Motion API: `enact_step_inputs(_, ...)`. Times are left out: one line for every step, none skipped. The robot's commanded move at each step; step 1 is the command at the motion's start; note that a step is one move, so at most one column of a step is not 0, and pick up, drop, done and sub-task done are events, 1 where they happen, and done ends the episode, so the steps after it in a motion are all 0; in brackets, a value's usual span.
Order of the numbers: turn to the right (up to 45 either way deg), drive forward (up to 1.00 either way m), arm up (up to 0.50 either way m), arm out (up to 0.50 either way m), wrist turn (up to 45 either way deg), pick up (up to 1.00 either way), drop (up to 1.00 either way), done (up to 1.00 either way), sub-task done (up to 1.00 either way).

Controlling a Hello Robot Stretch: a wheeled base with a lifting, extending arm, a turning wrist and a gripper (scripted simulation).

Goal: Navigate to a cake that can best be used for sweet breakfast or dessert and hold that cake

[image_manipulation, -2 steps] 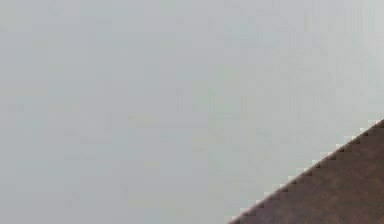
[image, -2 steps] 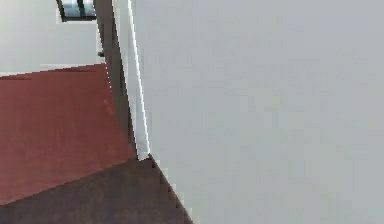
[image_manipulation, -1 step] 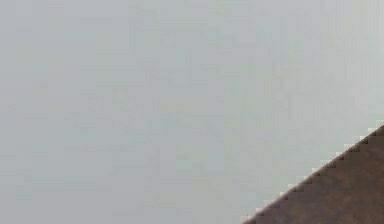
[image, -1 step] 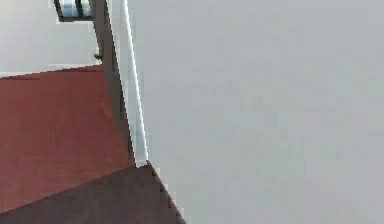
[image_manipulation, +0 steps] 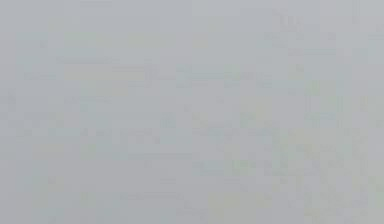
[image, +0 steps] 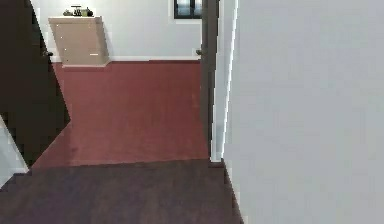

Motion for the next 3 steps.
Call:
enact_step_inputs(-3.0, 0.0, 0.0, 0.0, 0.0, 0.0, 0.0, 0.0, 0.0)
enact_step_inputs(0.0, 0.3, 0.0, 0.0, 0.0, 0.0, 0.0, 0.0, 0.0)
enact_step_inputs(-21.0, 0.0, 0.0, 0.0, 0.0, 0.0, 0.0, 0.0, 0.0)
